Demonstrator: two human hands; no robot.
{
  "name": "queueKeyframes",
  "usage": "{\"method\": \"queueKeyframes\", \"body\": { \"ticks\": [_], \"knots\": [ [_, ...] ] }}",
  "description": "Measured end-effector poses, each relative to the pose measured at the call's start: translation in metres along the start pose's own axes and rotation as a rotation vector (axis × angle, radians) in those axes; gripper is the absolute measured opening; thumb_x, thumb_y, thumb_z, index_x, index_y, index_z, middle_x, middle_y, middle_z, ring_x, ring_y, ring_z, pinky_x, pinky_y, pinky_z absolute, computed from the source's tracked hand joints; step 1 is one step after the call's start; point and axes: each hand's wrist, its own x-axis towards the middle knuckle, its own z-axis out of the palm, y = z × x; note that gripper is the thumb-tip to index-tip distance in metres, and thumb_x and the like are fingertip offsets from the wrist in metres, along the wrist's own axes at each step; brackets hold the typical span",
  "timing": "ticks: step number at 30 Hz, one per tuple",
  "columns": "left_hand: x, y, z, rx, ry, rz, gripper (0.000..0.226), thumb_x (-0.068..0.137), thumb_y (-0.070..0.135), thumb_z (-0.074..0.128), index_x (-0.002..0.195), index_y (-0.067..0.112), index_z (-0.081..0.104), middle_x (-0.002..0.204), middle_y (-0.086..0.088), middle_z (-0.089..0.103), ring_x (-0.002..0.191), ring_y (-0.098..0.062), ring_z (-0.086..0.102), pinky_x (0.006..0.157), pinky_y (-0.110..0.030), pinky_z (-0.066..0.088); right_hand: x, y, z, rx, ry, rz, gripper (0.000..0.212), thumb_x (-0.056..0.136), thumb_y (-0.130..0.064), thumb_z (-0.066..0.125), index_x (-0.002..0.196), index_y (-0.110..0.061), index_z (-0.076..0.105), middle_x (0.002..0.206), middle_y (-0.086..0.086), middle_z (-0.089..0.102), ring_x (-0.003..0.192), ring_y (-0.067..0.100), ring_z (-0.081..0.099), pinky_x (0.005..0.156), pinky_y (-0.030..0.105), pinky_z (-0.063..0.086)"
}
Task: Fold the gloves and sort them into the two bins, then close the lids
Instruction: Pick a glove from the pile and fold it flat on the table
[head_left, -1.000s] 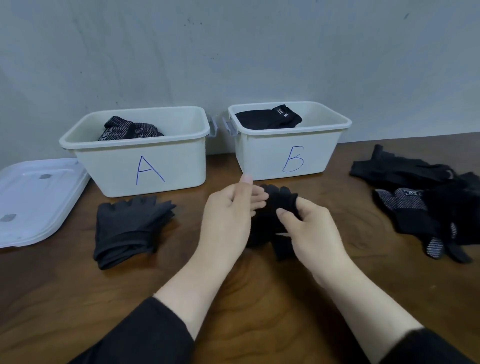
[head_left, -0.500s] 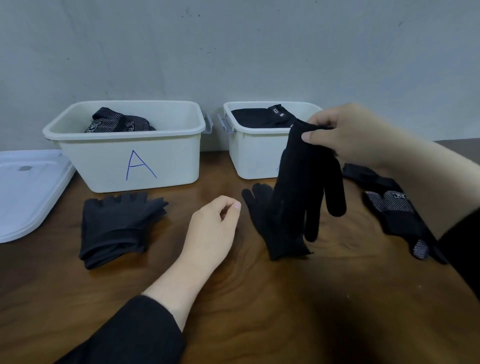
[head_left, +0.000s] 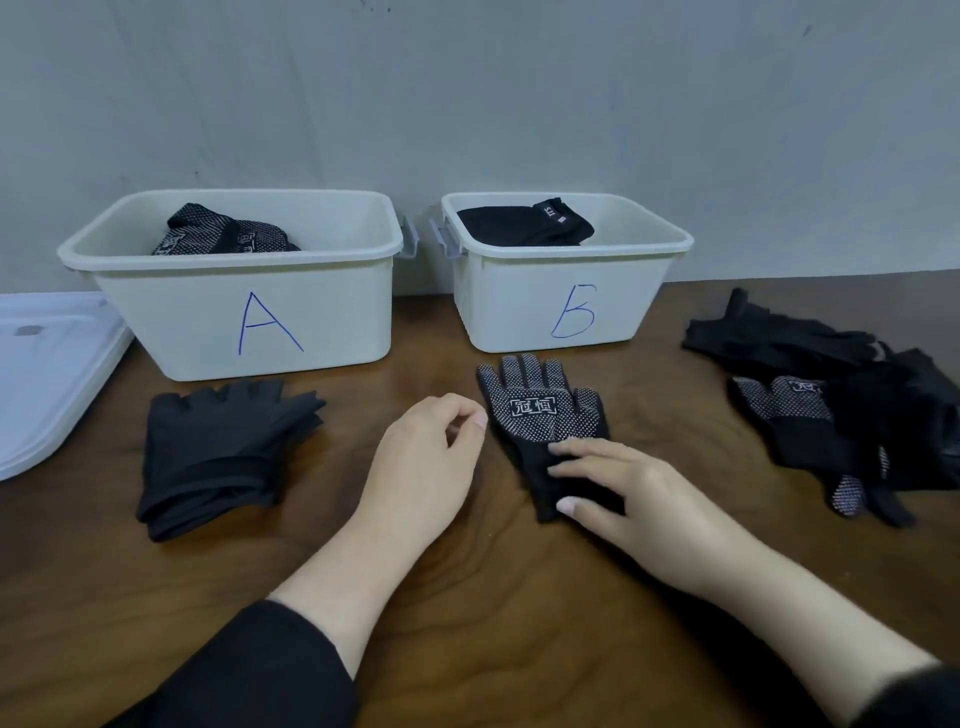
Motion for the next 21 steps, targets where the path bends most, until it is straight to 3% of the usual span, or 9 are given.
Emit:
{"method": "queueKeyframes", "body": {
  "ticks": [2,5,8,11,16,21],
  "knots": [
    [-0.002,0.001,0.005,0.036,-0.035,0.078,0.016,0.099,0.034,0.056,0.106,0.031,0.070,0.105,0.019,0.061,0.099,0.003,0.055,0.090,-0.020,0.044,-0.009,0.003,0.006,0.111,0.106,0.018,0.036,0.093,-0.049,0.058,0.123,-0.034,0.070,0.137,-0.029,0.055,0.133,-0.009,0.046,0.113,0.016,0.033],
    [-0.007,0.008,0.009,0.102,-0.125,0.243,0.023,0.095,0.042,0.060,0.114,0.033,0.069,0.114,0.021,0.056,0.110,0.001,0.049,0.101,-0.027,0.039,-0.006,0.006,0.005,0.219,0.329,0.048,0.018,0.097,-0.028,0.062,0.111,-0.025,0.073,0.118,-0.023,0.065,0.117,0.001,0.061,0.099,0.014,0.042],
    [-0.012,0.015,0.016,0.280,-0.268,0.369,0.037,0.093,0.053,0.058,0.126,0.037,0.064,0.125,0.023,0.049,0.119,0.001,0.038,0.107,-0.028,0.027,-0.006,0.013,0.006,0.199,0.355,0.115,0.014,0.098,-0.020,0.062,0.105,-0.025,0.073,0.105,-0.021,0.065,0.104,0.003,0.063,0.089,0.013,0.044],
    [-0.011,0.015,0.022,0.384,-0.300,0.408,0.036,0.096,0.051,0.056,0.128,0.036,0.064,0.127,0.020,0.050,0.122,-0.003,0.038,0.108,-0.031,0.024,-0.008,0.014,0.006,0.224,0.382,0.151,0.017,0.100,-0.017,0.059,0.104,-0.026,0.073,0.098,-0.022,0.066,0.097,0.002,0.063,0.081,0.008,0.042],
    [-0.008,0.012,0.026,0.407,-0.244,0.454,0.021,0.098,0.042,0.056,0.111,0.035,0.071,0.113,0.018,0.058,0.109,-0.006,0.048,0.103,-0.031,0.029,-0.007,0.015,0.005,0.337,0.420,0.243,0.022,0.103,-0.015,0.052,0.104,-0.027,0.071,0.100,-0.019,0.071,0.098,-0.005,0.067,0.085,0.011,0.048],
    [-0.008,0.018,0.031,0.312,-0.140,0.444,0.014,0.101,0.032,0.054,0.096,0.030,0.067,0.098,0.016,0.060,0.095,-0.008,0.053,0.092,-0.038,0.040,-0.006,0.015,0.004,0.396,0.447,0.294,0.024,0.104,-0.014,0.048,0.106,-0.025,0.070,0.101,-0.015,0.072,0.097,-0.007,0.068,0.093,0.024,0.054]
  ]
}}
